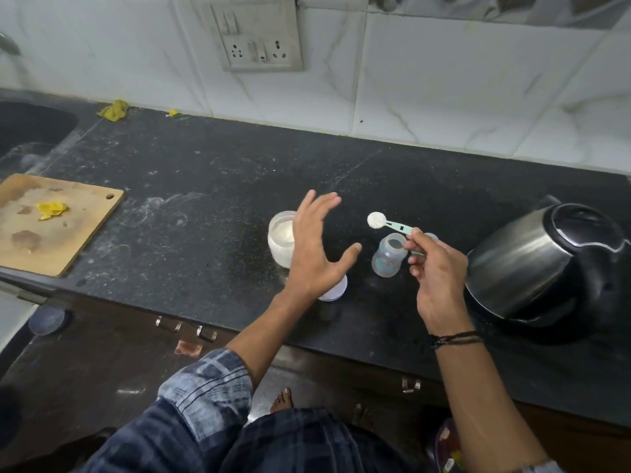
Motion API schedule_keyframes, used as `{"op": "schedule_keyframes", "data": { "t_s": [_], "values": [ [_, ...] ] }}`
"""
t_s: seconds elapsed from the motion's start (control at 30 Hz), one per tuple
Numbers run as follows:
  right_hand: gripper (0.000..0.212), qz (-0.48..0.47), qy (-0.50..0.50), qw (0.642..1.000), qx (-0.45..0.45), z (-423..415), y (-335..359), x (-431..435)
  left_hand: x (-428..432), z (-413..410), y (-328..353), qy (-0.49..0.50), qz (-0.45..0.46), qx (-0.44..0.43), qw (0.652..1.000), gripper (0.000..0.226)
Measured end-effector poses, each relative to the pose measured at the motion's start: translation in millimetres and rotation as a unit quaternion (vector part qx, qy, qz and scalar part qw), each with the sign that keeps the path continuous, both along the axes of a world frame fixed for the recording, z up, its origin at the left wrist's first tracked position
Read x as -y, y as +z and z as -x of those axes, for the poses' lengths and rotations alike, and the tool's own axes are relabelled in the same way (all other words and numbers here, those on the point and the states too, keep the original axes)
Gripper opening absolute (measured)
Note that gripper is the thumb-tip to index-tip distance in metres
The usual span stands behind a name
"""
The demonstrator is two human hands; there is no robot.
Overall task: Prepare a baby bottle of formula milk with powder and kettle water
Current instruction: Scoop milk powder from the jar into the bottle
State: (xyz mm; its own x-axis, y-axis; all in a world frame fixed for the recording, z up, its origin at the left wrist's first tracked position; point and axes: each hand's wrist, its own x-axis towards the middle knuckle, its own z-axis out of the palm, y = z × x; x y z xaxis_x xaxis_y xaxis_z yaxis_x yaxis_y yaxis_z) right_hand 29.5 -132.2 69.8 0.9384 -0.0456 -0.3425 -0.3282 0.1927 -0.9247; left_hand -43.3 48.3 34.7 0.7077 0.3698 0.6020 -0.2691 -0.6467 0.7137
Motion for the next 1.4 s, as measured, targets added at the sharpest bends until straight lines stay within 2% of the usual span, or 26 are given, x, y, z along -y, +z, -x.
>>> {"op": "schedule_keyframes", "data": {
  "t_s": [0.1,0.2,0.43,0.6,0.73,0.8,0.9,1.0,1.17,1.4],
  "values": [
    [0.012,0.022,-0.022,0.999,0.007,-2.6,-3.5,16.7,20.9,-9.3,-5.3,-0.025,0.000,-0.034,0.999,0.074],
    [0.010,0.040,-0.037,0.998,0.010,-4.7,-6.5,29.0,39.6,-17.6,-9.1,-0.047,0.016,-0.106,0.993,0.078],
    [0.014,0.084,-0.032,0.994,0.069,-11.0,-11.3,39.6,61.3,-42.3,-16.5,-0.083,0.097,-0.269,0.955,0.096],
    [0.026,0.146,-0.008,0.982,0.119,-10.9,-14.3,38.4,62.9,-54.2,-24.0,-0.071,0.120,-0.325,0.935,0.095],
    [0.018,0.219,0.006,0.964,0.149,-6.3,-14.8,37.4,62.1,-55.7,-26.3,-0.060,0.124,-0.335,0.932,0.086],
    [0.011,0.257,0.013,0.951,0.170,-2.7,-14.5,37.4,61.3,-54.3,-26.7,-0.057,0.118,-0.339,0.932,0.080],
    [0.018,0.310,0.022,0.930,0.195,-2.7,-16.2,35.4,59.6,-55.0,-31.7,-0.049,0.115,-0.338,0.933,0.068],
    [0.016,0.349,0.025,0.905,0.240,-1.5,-13.9,35.4,60.1,-55.2,-31.8,-0.050,0.104,-0.332,0.936,0.061],
    [0.010,0.427,0.039,0.833,0.348,5.3,-11.1,32.7,58.3,-56.7,-33.1,-0.050,0.096,-0.326,0.939,0.060],
    [0.010,0.491,0.069,0.755,0.428,13.7,-19.1,35.9,58.3,-56.6,-34.8,-0.051,0.098,-0.321,0.941,0.058]
  ]
}}
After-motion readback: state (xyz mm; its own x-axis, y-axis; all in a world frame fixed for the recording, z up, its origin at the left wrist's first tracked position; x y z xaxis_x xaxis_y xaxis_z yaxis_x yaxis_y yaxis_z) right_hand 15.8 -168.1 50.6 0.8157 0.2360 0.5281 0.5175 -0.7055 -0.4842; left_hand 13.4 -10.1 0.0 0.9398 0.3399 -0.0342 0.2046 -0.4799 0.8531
